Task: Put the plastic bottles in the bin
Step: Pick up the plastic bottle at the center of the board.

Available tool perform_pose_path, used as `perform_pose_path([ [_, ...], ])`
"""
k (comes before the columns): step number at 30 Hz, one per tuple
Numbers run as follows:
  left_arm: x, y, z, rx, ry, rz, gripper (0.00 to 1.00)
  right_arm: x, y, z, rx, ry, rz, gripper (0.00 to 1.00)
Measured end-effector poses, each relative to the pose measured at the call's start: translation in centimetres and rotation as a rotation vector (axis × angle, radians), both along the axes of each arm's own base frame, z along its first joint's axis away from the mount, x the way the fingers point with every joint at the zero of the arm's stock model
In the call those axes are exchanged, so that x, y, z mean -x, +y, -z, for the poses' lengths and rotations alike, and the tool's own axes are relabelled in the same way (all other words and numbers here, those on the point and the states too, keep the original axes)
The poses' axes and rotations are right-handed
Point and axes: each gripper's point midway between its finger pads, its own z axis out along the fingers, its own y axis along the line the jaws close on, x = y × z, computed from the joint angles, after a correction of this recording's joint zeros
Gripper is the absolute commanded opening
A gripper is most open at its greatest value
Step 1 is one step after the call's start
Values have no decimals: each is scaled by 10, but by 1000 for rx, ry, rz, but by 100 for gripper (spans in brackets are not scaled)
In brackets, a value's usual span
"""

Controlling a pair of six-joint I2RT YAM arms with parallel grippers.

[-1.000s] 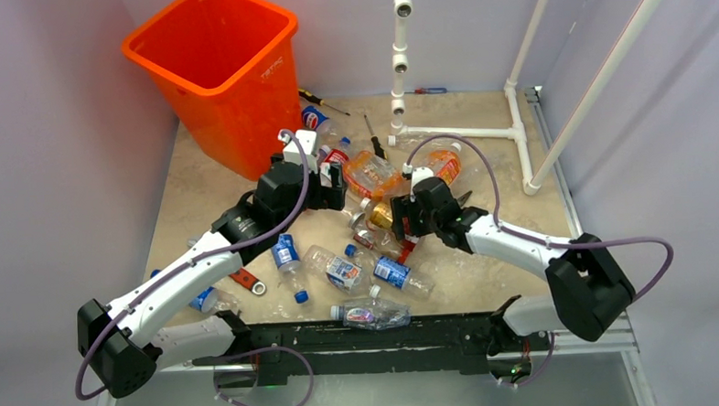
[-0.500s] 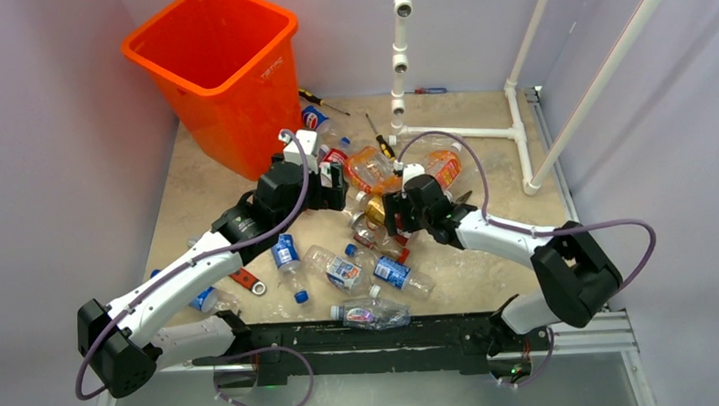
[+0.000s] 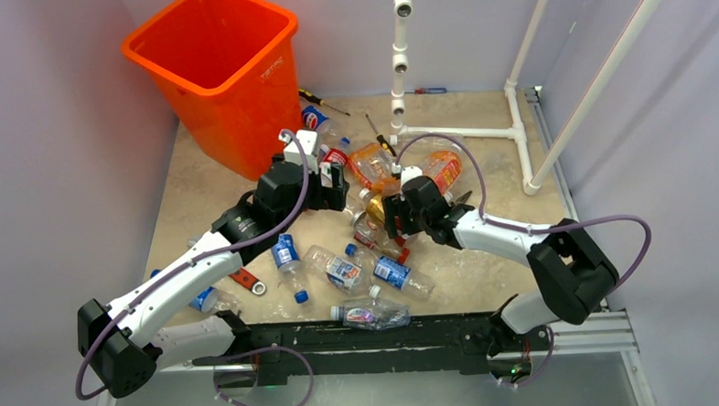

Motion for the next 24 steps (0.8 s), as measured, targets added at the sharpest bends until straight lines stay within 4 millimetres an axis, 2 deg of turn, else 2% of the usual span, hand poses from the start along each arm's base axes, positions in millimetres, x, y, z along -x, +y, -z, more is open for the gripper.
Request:
perform_pose_path([
  [4,0,0,0,0,1,2,99,0,0,0,2,-2,-3,54],
  [9,0,-1,0,0,1,3,99,4,-2,-5,4,-1,-8,47],
  [12,0,0,0,1,0,2,98,8,-5,-21,-6,-16,-15,45],
  [20,1,6,-10,26,-32,-17,99,14,3,-107,-149,-157,-69,41],
  [24,4,8,-19,82,-61,-13,99,25,7,-138,-250,-238,-116,38],
])
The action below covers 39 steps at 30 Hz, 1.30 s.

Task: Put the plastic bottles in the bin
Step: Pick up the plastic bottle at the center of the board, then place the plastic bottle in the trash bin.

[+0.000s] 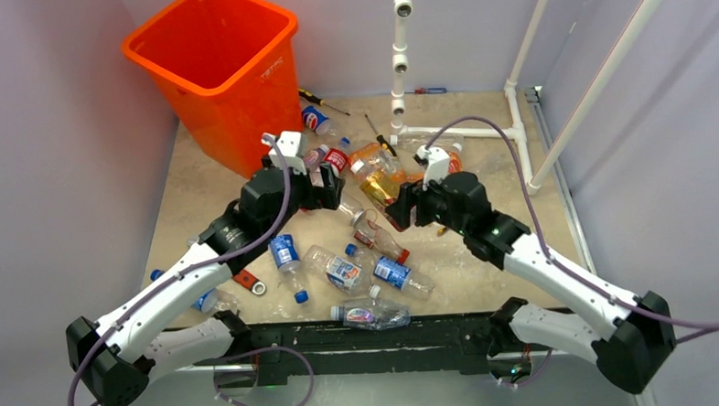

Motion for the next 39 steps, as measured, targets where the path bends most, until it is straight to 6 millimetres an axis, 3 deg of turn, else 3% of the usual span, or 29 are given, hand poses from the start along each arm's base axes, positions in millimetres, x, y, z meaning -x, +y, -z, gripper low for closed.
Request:
perform_pose_path([
  [6,5,-15,-16,147,-30,83,99,24,2,-31,-217,-162,-62,36],
  [15,9,-45,-47,434,-25,258,98,34,5,-73,-435,-336,-94,36],
  [23,20,-67,-77,582,-62,392,86,39,9,-76,-480,-356,-127,35],
  [27,18,-74,-76,599,-56,419,71,41,11,-80,-490,-366,-147,35],
  [33,15,-86,-68,615,-25,461,57,42,11,-77,-487,-366,-150,35],
  [36,16,-90,-68,627,-18,477,55,42,11,-74,-483,-361,-150,34],
  [39,17,-90,-71,632,-27,488,61,43,13,-75,-486,-364,-162,34],
])
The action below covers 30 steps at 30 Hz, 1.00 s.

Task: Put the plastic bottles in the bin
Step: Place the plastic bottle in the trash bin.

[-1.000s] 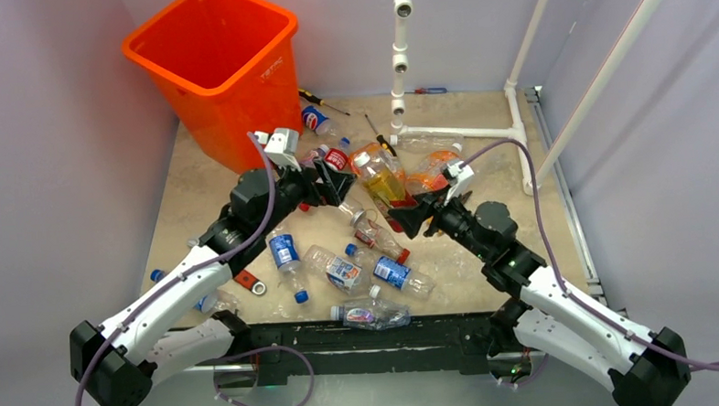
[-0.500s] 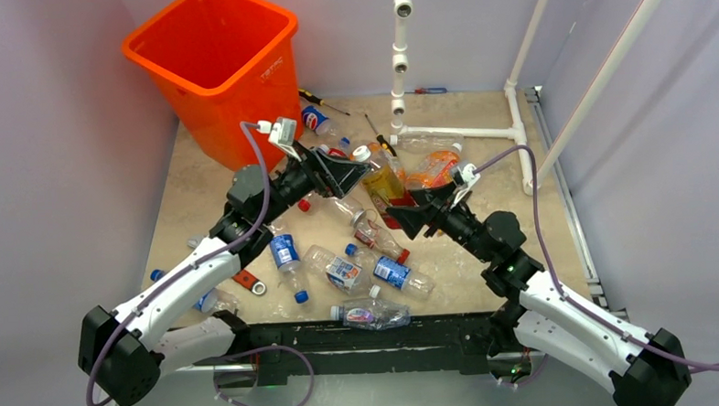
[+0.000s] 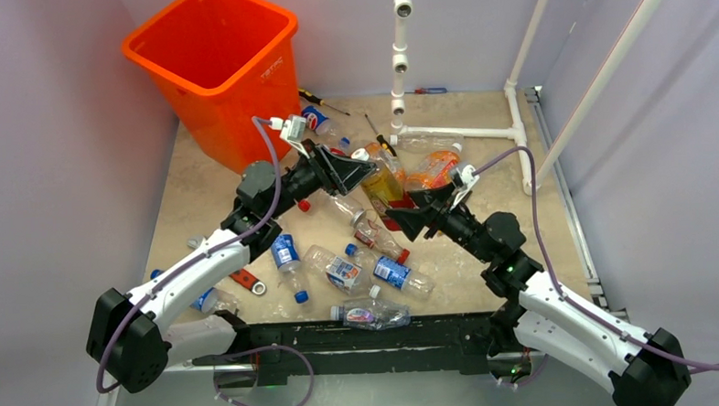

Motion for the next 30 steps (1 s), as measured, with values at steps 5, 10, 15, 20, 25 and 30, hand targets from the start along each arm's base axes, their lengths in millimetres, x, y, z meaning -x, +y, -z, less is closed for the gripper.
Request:
perform_pose_path([
  [5,-1,-1,-7,13,-15,1,38,2,1,0,2,-7,-11,34],
  [10,-4,-2,-8,19,-27,3,0,2,1,1,2,-12,-10,36],
  [15,-6,-5,-6,13,-31,15,0,1,1,6,16,-2,-9,83],
  [20,-6,-7,-10,-61,-56,25,0,-3,9,7,117,23,-40,99],
  [25,0,-9,-37,-140,-162,54,0,0,8,-7,158,-4,-51,89],
  [30,13,-12,-43,-169,-218,109,0,0,12,-2,192,2,-80,80],
])
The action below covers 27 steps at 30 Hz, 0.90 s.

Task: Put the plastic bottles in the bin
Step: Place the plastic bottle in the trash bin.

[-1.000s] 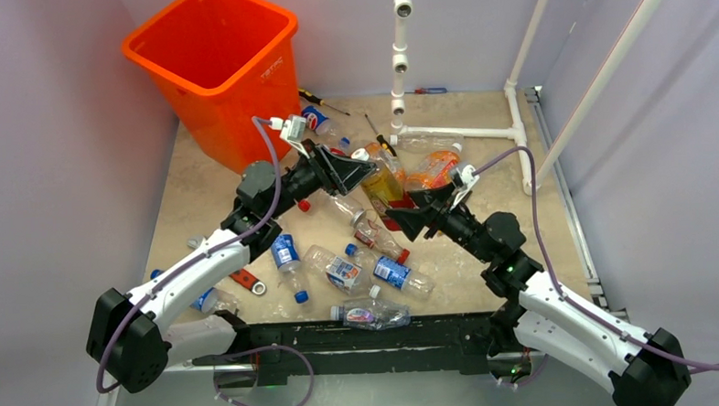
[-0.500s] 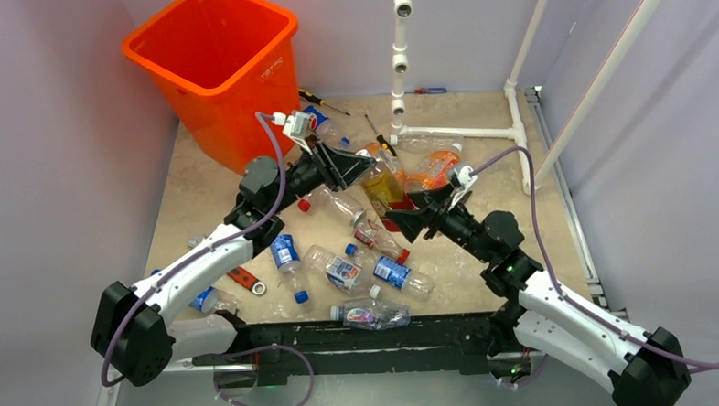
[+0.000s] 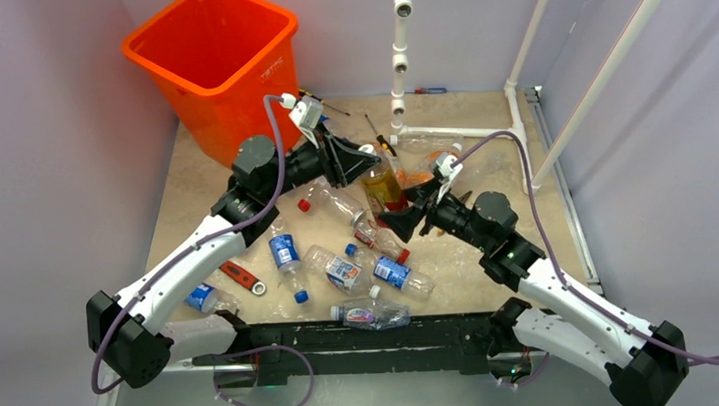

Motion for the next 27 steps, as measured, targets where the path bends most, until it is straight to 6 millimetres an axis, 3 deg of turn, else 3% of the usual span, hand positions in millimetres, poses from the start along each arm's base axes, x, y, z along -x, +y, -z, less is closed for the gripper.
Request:
perform_pose_path([
  [4,4,-3,3,-10,2,31,0,3,8,8,13,19,-43,73],
  [9,5,-4,5,-12,7,40,0,4,12,10,13,27,-64,98],
  [15,-1,0,-9,-28,-16,-13,0,6,9,4,-6,25,-50,99],
  [19,-14,17,-56,-1,-119,-143,0,12,-1,-16,-51,-13,-28,99],
  [22,-20,41,-103,45,-232,-283,0,18,-12,-35,-99,-46,4,99],
  [27,-34,99,-176,91,-418,-606,0,26,-27,-60,-184,-58,48,99],
])
